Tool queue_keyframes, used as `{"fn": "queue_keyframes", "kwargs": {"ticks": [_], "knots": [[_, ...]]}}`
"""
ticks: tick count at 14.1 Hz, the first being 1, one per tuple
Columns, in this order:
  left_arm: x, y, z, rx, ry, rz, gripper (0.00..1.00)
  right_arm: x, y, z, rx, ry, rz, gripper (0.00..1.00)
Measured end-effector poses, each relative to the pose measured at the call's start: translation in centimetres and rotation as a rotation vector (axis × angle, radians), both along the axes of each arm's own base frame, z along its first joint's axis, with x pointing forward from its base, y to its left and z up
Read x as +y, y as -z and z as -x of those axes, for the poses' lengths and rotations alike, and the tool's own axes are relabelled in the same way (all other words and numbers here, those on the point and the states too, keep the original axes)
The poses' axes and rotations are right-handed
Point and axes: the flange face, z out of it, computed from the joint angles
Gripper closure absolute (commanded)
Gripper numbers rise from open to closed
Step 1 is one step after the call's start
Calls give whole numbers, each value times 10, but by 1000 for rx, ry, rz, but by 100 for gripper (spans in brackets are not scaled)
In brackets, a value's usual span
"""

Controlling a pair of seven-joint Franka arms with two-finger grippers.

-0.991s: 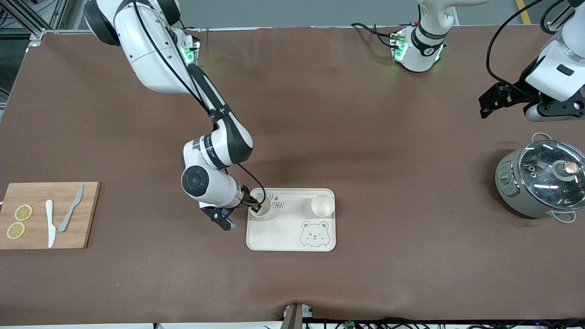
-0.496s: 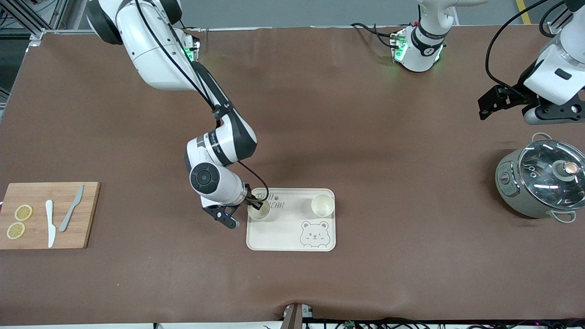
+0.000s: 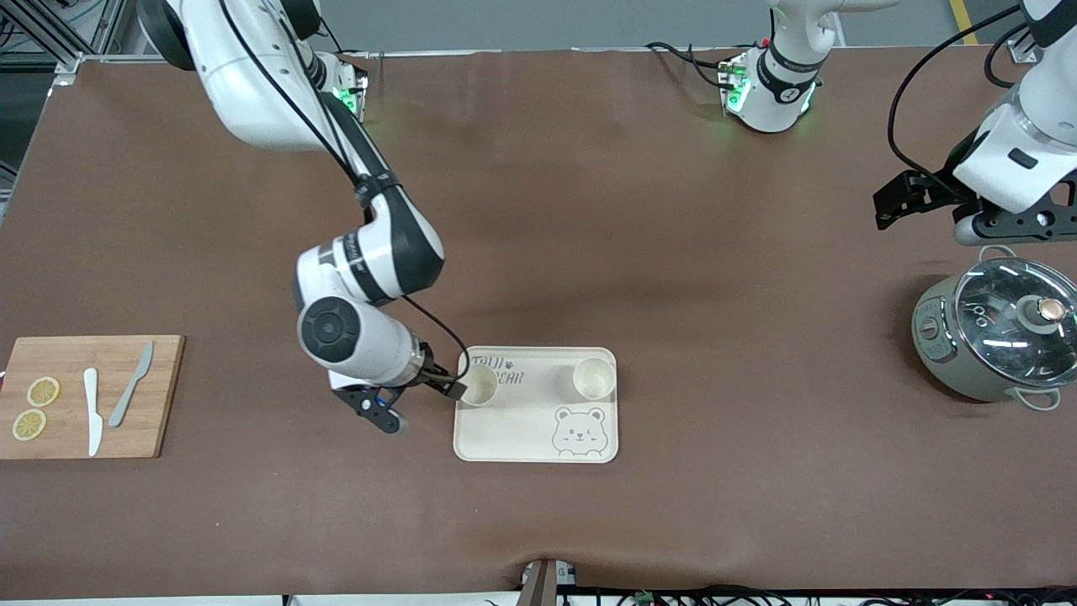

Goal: Place white IKEA cup upright on tray with both arms

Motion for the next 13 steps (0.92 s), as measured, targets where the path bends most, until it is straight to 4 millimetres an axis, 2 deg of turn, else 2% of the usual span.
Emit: {"fn": "queue_keyframes", "kwargs": {"ticks": [3, 4, 6, 10, 13], "knots": [[1, -1, 0, -2, -1, 0, 0, -61, -78, -1, 9, -16, -13, 0], [1, -2, 0, -4, -2, 0, 0, -84, -95, 3, 3, -30, -21, 0], [2, -3, 0, -6, -3, 1, 0, -122, -107, 19, -23, -67, -37, 0], [2, -4, 0, -7, -4, 1, 0, -180, -109, 71, -32, -193, -37, 0], [4, -4, 0, -6, -7, 1, 0, -246, -130, 83, -57, -335, 1, 0]]}}
